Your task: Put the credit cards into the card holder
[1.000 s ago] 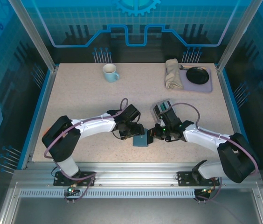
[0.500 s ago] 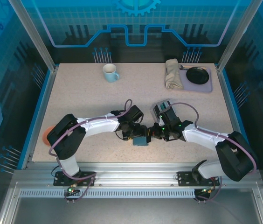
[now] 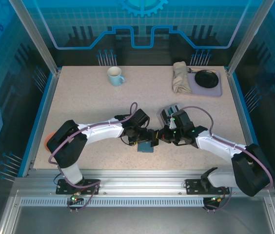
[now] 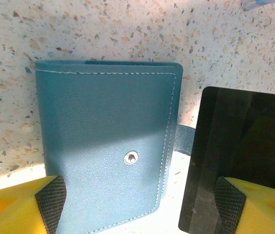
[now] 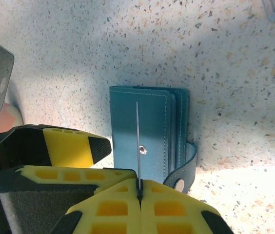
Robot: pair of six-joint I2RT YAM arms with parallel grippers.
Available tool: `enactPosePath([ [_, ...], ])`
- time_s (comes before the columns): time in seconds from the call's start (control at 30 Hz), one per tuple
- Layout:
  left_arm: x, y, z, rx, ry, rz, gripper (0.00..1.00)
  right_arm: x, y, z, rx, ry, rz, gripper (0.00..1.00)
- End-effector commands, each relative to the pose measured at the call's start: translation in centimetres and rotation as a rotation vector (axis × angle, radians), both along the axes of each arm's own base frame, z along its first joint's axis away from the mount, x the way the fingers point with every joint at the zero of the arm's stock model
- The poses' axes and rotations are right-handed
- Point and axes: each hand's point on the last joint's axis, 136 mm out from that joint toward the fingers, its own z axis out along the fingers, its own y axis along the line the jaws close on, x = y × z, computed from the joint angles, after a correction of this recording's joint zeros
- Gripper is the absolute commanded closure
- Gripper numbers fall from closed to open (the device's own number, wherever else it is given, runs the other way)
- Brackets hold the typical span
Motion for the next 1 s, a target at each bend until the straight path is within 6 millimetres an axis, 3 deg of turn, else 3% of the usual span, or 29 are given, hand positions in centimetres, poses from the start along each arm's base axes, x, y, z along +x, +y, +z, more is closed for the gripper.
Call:
enactPosePath([
  [0.0,-0.1,-0.4,0.7,-0.024,-0.028,-0.018,0.21,0.3,1.5,1.5,0.116,-0.012,0.038,0.96],
  [0.2,0.1,1.3,0.5,0.043,-0.051,0.025,0.19,0.1,-1.1,-1.1,-0.083,0.035,-0.012,0.96],
  [0.37,0.4,2.5,0.0,0.065,-0.032,0.071,0.2,0.1,-1.3,-2.3,-0.126,0.052,0.001,0.96],
  [0.5,0.3,2.3,-0.7,0.055,-0.012,0.069,0.22,0.2,-1.0,-3.0,-0.125,0.062,0.004,0.96],
  [0.67,0.1,1.7,-1.4,0.039,0.01,0.052,0.22,0.6,0.2,-2.7,-0.06,0.057,0.014,0.97],
  [0.97,0.1,1.3,-1.4,0.024,0.011,0.029,0.22,0.8,0.6,-1.1,-0.008,0.026,0.017,0.96],
])
